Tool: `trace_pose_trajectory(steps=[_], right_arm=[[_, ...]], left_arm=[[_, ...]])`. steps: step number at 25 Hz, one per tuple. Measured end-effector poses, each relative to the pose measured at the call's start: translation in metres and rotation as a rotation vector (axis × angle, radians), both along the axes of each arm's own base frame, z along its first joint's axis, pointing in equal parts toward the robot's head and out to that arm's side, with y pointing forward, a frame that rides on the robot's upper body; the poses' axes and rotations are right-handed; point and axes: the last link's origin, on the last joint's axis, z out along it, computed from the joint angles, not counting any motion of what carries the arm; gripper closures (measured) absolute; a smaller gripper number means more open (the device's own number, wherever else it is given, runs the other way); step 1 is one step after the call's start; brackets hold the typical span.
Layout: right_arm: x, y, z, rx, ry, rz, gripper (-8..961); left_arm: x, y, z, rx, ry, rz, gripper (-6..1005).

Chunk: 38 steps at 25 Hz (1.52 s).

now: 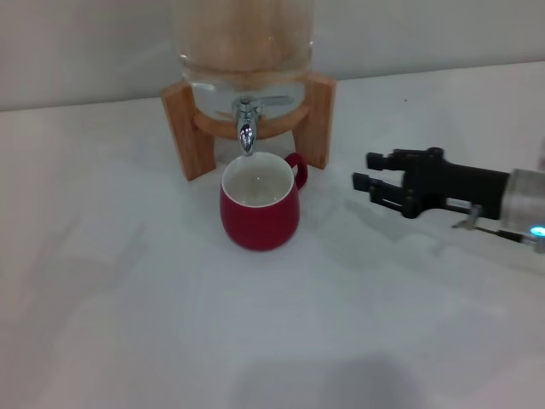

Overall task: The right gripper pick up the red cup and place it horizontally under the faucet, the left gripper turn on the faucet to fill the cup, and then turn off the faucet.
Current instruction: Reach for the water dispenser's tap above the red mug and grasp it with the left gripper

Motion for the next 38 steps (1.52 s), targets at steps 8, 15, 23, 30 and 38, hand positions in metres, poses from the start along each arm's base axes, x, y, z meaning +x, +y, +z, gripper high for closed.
trace_pose_trajectory(steps=[8, 15, 23, 30, 38], right_arm=[[0.017, -0.018, 0.066, 0.011, -0.016, -0.013, 502], [0.016, -0.027, 0.125, 0.161, 0.001, -0.01, 362], [0.017, -0.041, 0.155, 0.327, 0.13, -0.005, 350], [0.021, -0.041, 0.147, 0.327, 0.149, -0.018, 354], [0.023, -0.041, 0.138, 0.31, 0.138, -0.018, 363]], left_arm=[[0.0, 0.001, -0.001, -0.011, -0.001, 0.001, 148], [0.006, 0.007, -0.005, -0.109, -0.009, -0.011, 149], [0.024, 0.016, -0.006, -0.278, -0.025, -0.03, 150], [0.058, 0.031, -0.019, -0.479, -0.034, -0.142, 150], [0.097, 0.04, -0.019, -0.678, 0.039, -0.187, 210]])
